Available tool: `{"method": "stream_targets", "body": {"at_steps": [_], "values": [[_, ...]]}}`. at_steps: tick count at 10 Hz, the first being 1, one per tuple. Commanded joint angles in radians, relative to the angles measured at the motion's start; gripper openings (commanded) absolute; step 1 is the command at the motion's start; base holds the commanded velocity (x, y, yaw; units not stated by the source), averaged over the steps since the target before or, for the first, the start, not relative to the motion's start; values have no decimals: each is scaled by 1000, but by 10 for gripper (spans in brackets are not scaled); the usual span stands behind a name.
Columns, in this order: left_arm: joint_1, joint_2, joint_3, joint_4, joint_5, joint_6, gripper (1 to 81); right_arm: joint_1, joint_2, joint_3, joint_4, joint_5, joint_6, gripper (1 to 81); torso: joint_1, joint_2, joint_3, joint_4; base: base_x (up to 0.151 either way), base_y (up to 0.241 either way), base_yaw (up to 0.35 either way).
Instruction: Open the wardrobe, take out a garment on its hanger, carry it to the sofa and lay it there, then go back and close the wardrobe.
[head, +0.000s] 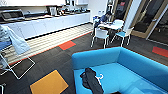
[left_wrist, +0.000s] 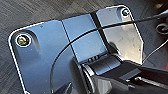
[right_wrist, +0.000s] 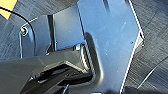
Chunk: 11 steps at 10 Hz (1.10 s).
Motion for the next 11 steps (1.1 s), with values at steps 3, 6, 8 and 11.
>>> {"method": "stream_targets", "body": {"at_steps": [3, 6, 8, 11], "values": [[-34, 4, 17, 7, 38, 11, 811, 16, 4, 7, 0, -64, 0, 811, 1, 0, 0, 0, -87, 0, 0], [-33, 4, 14, 7, 38, 17, 811, 16, 4, 7, 0, -66, 0, 811, 1, 0, 0, 0, 0, 0, 0], [-31, 12, 14, 9, 39, 19, 811, 14, 4, 7, -1, -64, 0, 811, 1, 0, 0, 0, 0, 0, 0], [-31, 13, 15, 9, 39, 20, 811, 16, 4, 7, -1, -65, 0, 811, 1, 0, 0, 0, 0, 0, 0]]}}
